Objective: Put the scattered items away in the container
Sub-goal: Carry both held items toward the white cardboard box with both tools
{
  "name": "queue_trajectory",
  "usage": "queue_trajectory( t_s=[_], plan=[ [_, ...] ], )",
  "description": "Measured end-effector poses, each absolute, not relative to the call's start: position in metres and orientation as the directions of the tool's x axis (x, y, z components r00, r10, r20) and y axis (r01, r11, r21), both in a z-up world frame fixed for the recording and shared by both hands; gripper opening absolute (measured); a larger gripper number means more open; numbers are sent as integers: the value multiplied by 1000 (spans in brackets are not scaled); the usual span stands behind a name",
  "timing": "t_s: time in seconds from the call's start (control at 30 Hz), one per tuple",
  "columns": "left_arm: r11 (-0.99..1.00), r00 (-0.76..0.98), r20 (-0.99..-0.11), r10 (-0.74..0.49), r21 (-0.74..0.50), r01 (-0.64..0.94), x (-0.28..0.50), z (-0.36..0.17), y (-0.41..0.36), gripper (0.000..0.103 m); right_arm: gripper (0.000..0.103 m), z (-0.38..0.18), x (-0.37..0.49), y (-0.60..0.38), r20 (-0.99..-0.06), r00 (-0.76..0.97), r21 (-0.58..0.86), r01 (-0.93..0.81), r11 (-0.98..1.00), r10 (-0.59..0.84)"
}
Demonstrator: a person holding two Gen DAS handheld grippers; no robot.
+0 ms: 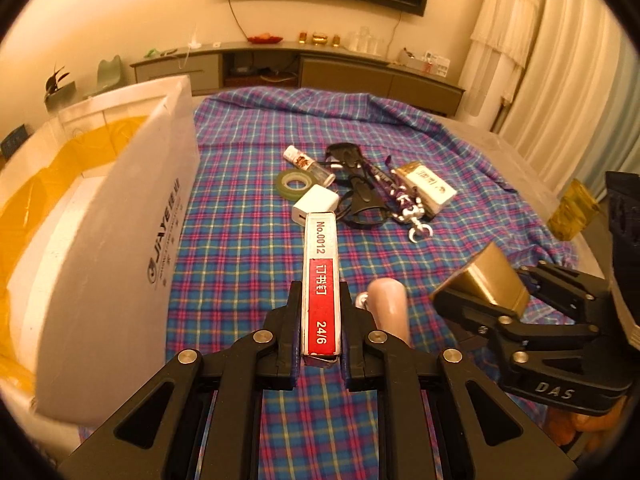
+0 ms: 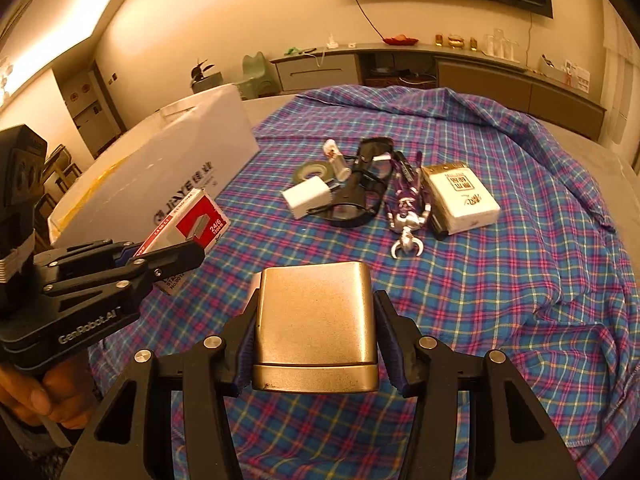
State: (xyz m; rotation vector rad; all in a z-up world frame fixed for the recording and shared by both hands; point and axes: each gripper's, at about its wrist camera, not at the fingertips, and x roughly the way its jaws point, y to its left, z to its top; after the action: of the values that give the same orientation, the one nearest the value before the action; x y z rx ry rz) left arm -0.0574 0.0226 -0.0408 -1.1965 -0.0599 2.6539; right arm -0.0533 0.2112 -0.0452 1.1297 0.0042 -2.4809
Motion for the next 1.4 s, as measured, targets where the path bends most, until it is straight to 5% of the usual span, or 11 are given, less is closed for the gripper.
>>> queue_trajectory(
  t_s=[0.83, 1.4],
  plan=[
    [-975, -720, -659, 216, -188, -121, -1, 21, -76, 15, 53, -5, 6, 105, -701, -433, 240, 605, -759, -567],
    [-965, -691, -692, 209, -261, -31, -22, 42, -172, 15, 53, 43, -23, 34, -674, -256, 352, 714, -606, -693]
  ],
)
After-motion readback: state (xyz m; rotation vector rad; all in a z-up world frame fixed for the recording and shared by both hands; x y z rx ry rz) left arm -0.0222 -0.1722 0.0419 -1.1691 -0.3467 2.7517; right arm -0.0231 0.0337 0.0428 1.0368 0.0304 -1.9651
